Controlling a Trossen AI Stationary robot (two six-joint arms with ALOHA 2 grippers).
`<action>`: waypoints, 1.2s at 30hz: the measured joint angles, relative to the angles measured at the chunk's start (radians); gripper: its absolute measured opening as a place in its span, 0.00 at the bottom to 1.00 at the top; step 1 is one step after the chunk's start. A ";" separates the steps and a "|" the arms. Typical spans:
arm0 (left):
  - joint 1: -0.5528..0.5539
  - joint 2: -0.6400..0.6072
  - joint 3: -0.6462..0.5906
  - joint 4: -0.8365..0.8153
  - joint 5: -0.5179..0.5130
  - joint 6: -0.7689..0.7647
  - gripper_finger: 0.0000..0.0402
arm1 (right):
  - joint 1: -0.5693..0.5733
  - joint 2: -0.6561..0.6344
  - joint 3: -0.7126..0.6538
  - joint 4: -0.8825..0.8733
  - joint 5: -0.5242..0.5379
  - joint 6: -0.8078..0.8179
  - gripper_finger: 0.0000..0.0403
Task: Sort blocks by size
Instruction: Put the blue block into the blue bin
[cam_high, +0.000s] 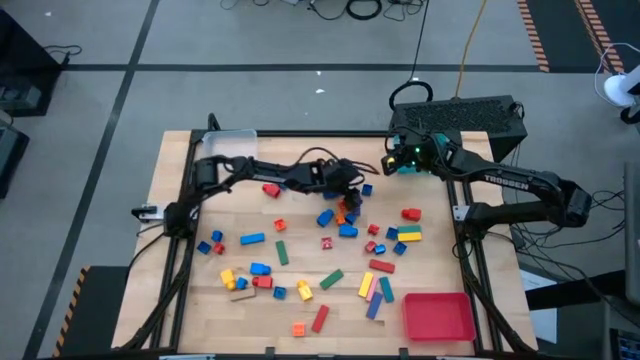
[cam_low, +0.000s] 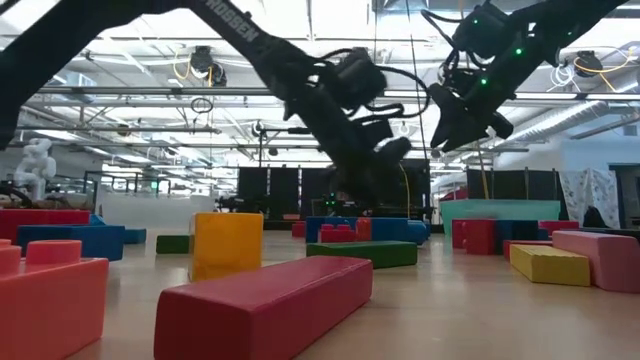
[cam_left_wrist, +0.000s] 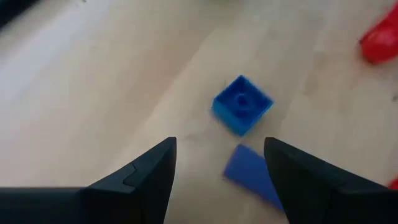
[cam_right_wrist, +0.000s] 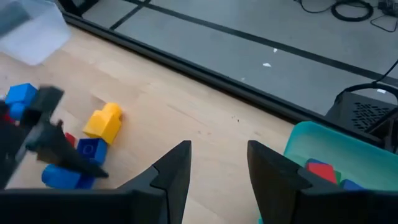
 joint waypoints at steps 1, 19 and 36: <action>-0.011 0.012 0.018 -0.014 -0.001 -0.025 0.61 | 0.000 0.000 0.000 -0.004 0.000 -0.009 0.35; -0.107 0.100 0.092 -0.063 -0.205 -0.199 0.61 | 0.004 -0.001 0.000 -0.022 -0.002 -0.034 0.35; -0.060 0.099 0.092 -0.212 -0.166 -0.170 0.61 | 0.005 -0.003 0.000 -0.001 -0.005 -0.021 0.35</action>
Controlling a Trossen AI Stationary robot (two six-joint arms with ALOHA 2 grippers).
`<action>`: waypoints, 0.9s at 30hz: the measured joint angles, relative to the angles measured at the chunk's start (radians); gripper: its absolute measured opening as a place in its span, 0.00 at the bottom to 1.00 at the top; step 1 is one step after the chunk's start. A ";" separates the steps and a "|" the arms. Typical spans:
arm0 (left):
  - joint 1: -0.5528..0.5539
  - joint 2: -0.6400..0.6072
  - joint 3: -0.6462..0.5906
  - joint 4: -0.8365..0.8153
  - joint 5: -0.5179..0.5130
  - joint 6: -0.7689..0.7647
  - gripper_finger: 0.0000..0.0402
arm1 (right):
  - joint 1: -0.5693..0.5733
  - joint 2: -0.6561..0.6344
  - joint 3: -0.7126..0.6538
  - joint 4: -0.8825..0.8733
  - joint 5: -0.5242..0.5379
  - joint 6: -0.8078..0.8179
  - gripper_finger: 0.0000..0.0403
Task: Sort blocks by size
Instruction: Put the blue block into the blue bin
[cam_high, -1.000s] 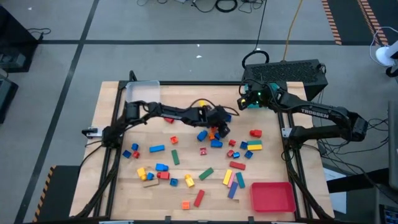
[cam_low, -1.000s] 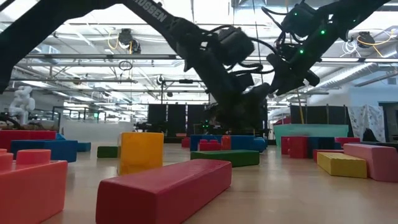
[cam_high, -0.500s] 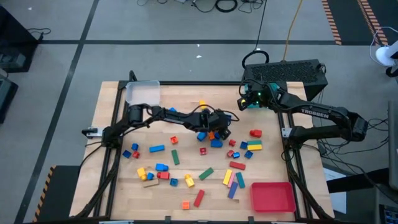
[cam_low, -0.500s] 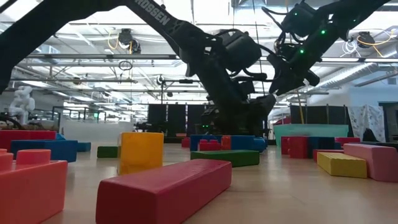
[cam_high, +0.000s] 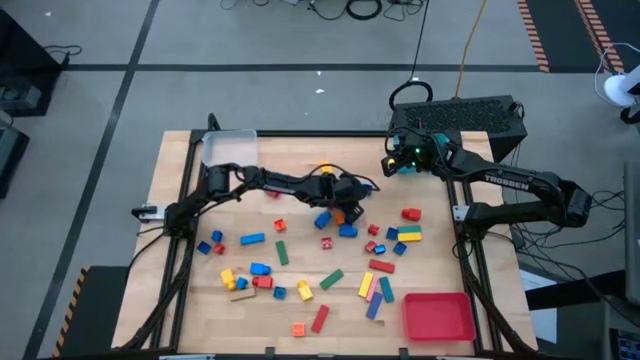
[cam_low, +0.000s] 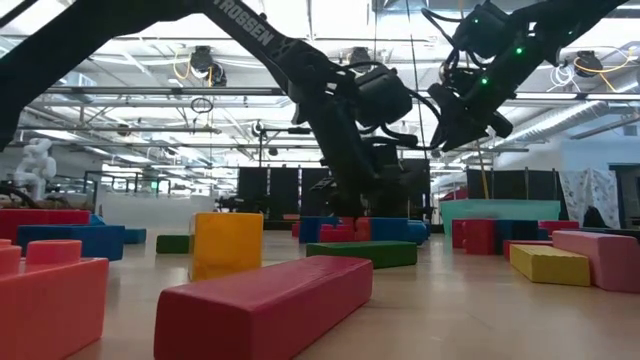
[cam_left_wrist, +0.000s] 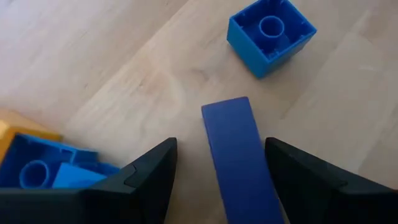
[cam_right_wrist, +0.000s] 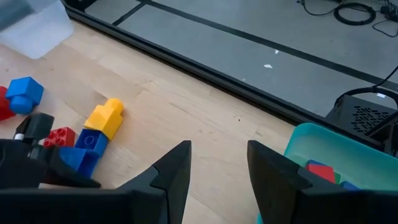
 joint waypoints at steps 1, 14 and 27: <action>0.003 0.000 0.000 -0.004 0.002 0.023 0.61 | 0.000 0.000 0.000 -0.001 0.000 0.000 0.35; 0.006 -0.005 0.003 -0.083 0.033 0.342 0.28 | 0.010 0.000 0.000 -0.008 0.001 -0.042 0.35; 0.071 -0.054 -0.003 -0.187 0.269 0.435 0.26 | 0.190 -0.015 0.000 -0.186 0.058 -0.181 0.35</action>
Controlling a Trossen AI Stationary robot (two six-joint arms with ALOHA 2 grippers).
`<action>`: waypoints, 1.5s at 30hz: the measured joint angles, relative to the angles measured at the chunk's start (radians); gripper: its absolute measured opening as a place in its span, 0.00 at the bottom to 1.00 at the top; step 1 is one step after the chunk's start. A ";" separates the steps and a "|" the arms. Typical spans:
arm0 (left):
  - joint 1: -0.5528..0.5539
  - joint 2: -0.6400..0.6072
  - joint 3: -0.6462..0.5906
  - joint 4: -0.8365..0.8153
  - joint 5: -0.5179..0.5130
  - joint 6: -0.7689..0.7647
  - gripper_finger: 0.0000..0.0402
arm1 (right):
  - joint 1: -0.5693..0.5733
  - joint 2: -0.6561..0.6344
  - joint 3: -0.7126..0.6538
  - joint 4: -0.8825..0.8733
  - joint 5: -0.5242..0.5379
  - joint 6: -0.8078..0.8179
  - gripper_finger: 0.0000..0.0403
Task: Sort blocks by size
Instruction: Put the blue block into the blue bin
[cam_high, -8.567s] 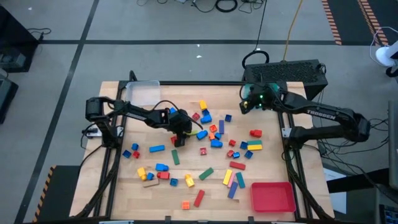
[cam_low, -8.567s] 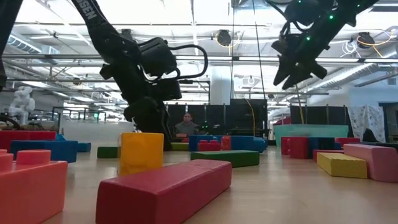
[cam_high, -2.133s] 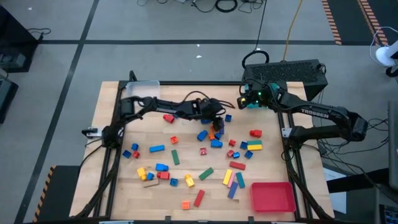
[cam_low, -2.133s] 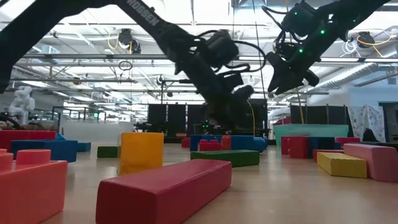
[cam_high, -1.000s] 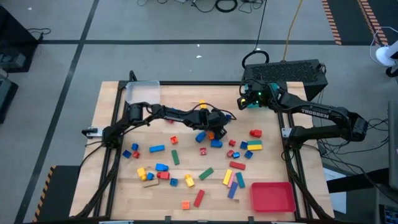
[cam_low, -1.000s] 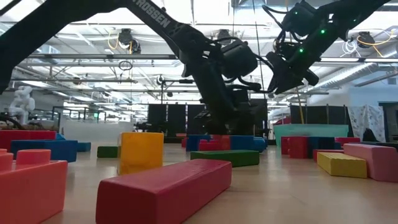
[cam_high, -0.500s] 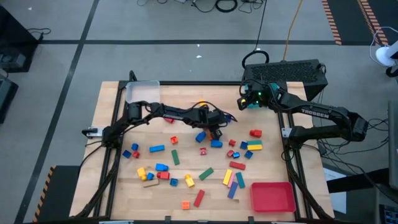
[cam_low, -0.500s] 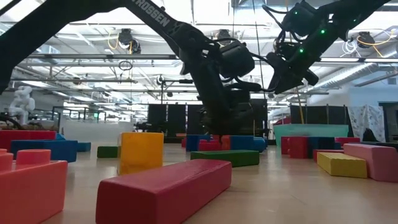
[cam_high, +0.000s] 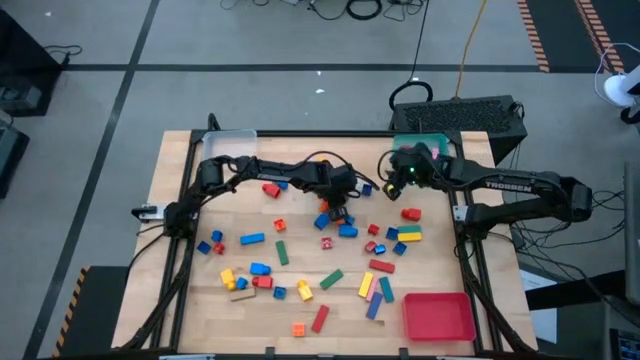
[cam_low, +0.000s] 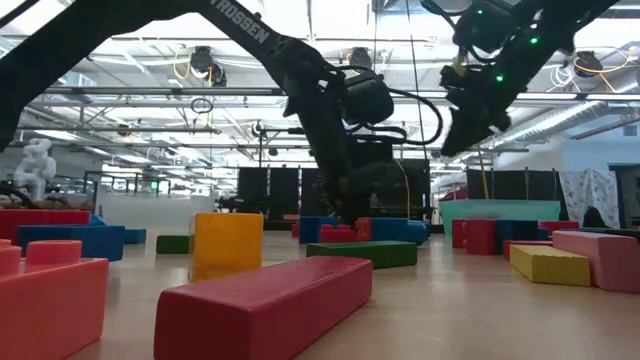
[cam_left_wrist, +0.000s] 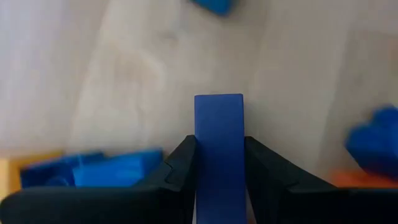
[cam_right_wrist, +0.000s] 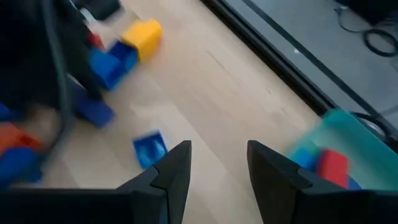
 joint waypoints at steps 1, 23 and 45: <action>0.004 -0.013 -0.002 -0.007 0.018 0.011 0.26 | 0.015 -0.001 0.000 -0.021 0.021 0.003 0.35; 0.034 -0.106 -0.001 0.053 0.480 0.087 0.26 | 0.419 0.034 -0.192 0.339 0.052 -0.515 0.35; 0.033 -0.108 0.001 0.129 0.601 0.084 0.26 | 0.459 0.303 -0.193 0.672 0.086 -0.713 0.37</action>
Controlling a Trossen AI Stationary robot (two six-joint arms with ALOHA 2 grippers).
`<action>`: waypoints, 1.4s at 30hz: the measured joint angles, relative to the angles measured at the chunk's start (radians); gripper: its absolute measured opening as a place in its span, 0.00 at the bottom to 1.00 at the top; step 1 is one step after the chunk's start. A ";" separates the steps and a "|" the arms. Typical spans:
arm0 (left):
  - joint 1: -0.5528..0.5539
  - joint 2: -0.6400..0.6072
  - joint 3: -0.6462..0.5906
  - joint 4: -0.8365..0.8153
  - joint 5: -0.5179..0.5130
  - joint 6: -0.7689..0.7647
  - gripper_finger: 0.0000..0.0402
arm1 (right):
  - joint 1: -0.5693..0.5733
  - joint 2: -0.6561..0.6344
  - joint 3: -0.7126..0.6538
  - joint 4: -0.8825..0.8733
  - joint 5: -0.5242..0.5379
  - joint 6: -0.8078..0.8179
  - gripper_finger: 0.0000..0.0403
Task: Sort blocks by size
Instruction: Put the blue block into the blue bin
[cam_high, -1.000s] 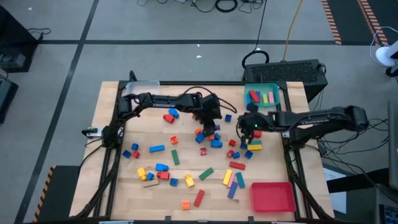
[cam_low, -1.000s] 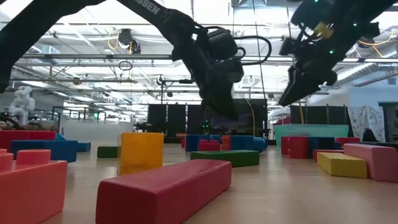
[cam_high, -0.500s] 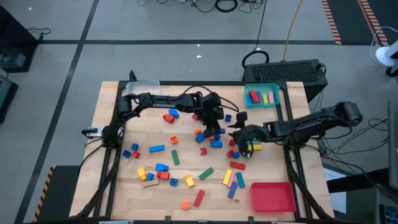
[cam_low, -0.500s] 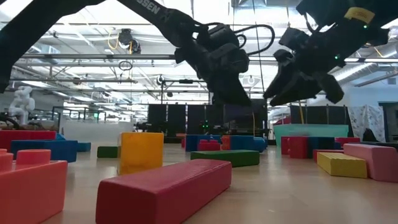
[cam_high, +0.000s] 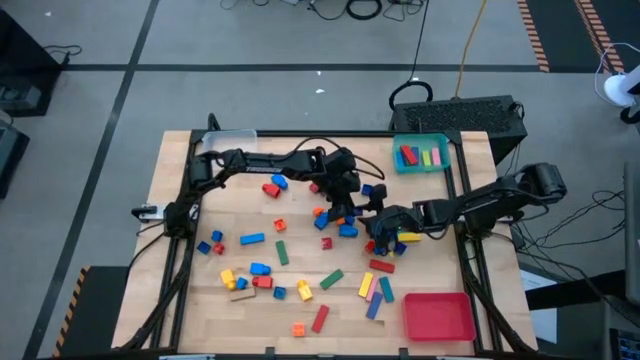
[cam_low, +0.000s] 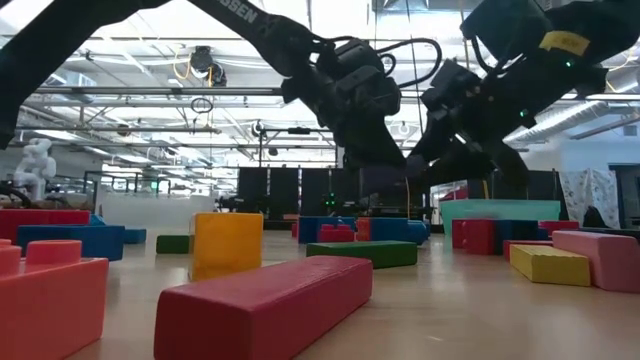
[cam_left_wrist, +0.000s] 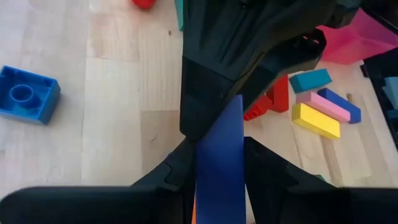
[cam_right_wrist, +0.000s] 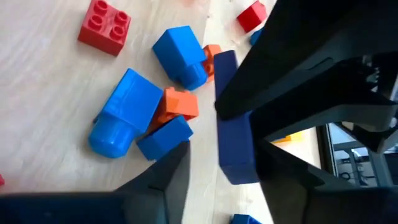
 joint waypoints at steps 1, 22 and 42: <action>0.000 0.000 0.000 -0.001 0.000 -0.002 0.26 | 0.000 0.001 0.000 0.004 0.002 0.001 0.34; 0.033 -0.014 0.002 -0.028 -0.116 -0.070 0.74 | -0.017 -0.108 0.000 -0.155 0.217 0.225 0.09; -0.002 -0.105 -0.064 -0.188 -0.414 0.015 0.77 | -0.520 -0.533 0.000 -0.802 0.195 0.998 0.10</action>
